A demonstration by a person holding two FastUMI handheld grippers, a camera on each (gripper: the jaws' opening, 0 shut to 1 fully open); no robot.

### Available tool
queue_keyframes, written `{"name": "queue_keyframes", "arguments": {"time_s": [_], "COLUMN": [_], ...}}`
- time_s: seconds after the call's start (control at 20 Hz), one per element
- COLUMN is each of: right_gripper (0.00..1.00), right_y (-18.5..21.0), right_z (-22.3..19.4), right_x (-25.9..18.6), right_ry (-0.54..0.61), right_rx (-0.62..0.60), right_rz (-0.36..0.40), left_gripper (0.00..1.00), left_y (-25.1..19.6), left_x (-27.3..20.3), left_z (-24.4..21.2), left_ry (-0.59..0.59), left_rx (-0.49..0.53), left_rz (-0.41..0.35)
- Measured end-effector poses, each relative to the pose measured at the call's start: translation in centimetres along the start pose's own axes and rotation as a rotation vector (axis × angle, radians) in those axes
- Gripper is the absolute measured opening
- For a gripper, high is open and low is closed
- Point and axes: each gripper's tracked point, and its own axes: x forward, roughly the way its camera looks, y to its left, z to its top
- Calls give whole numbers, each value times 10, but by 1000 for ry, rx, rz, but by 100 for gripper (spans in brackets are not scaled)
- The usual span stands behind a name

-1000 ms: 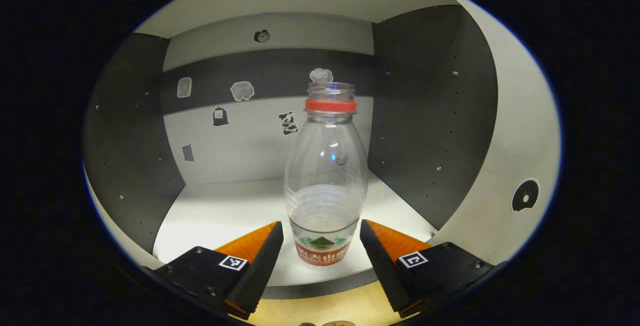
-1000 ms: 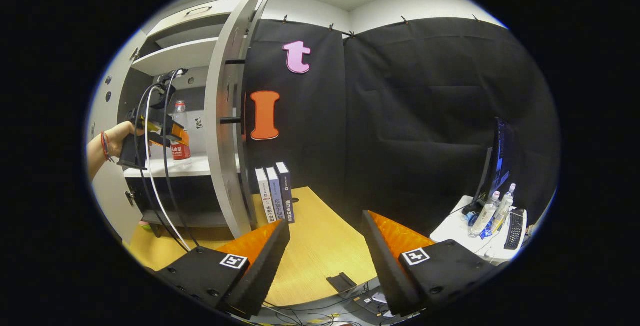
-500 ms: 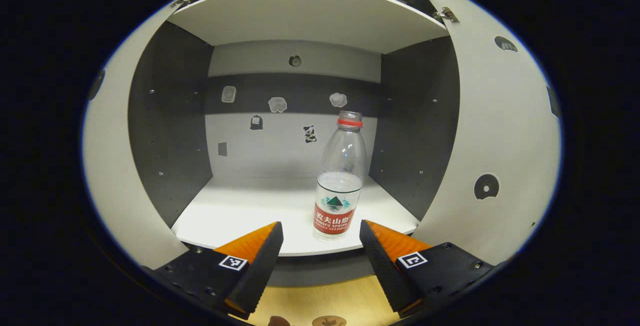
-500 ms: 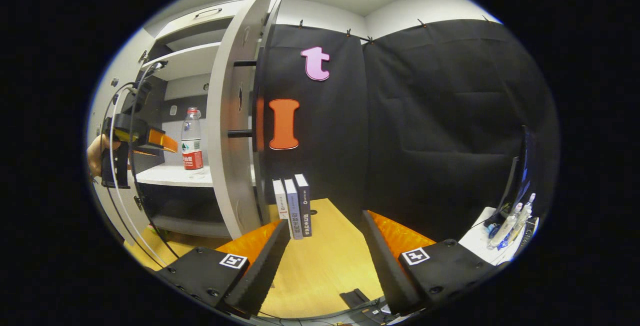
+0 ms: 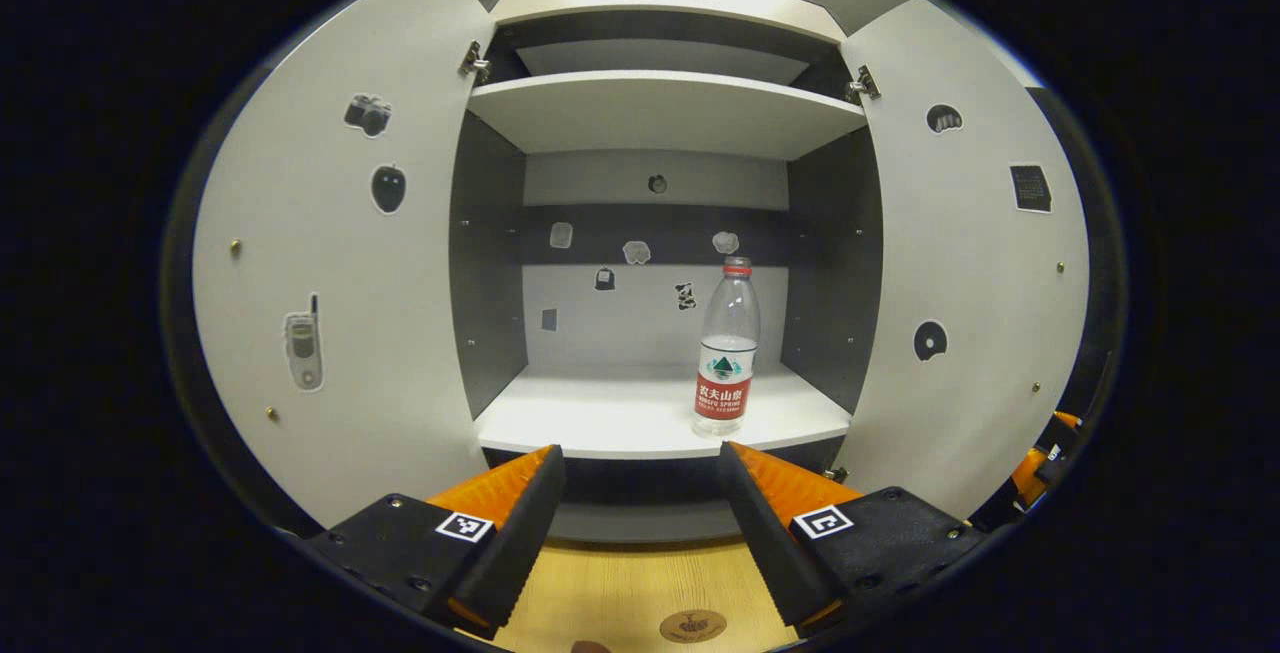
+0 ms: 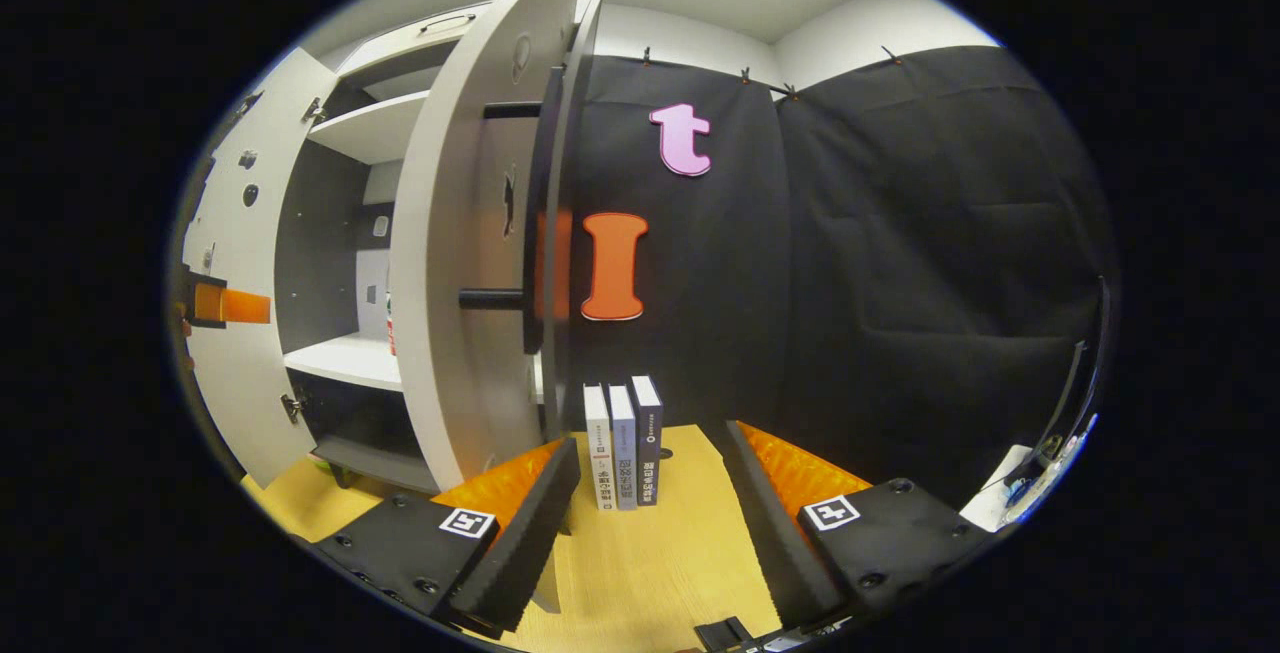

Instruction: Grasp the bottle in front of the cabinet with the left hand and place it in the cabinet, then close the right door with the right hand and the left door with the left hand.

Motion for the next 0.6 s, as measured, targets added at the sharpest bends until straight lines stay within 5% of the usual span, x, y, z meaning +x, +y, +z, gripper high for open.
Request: {"name": "queue_keyframes", "arguments": {"time_s": [0.6], "right_gripper": [94], "right_y": [56], "right_z": [8], "right_x": [-3], "right_ry": [-19], "right_rx": [-32], "right_rz": [146], "left_gripper": [94], "left_y": [-14], "left_x": [-97], "left_z": [-23], "left_ry": [-37], "left_rx": [-123], "left_rz": [38]}}
